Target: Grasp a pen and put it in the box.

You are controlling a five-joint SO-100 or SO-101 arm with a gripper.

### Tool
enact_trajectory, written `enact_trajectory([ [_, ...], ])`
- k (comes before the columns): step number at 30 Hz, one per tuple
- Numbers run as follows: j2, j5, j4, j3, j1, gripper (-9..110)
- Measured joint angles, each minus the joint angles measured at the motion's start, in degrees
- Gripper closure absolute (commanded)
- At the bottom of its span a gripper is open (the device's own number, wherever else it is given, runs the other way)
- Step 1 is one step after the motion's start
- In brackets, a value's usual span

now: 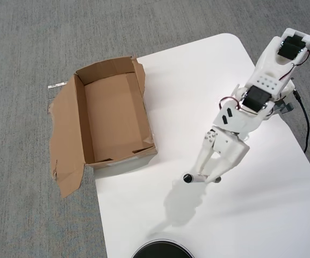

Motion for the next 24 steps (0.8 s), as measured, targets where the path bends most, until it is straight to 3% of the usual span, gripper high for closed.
enact_trajectory([
  [19,0.00,-5.36,0.00,-12.74,21.88,100],
  [24,-0.18,-5.36,0.00,-13.10,22.50,100],
])
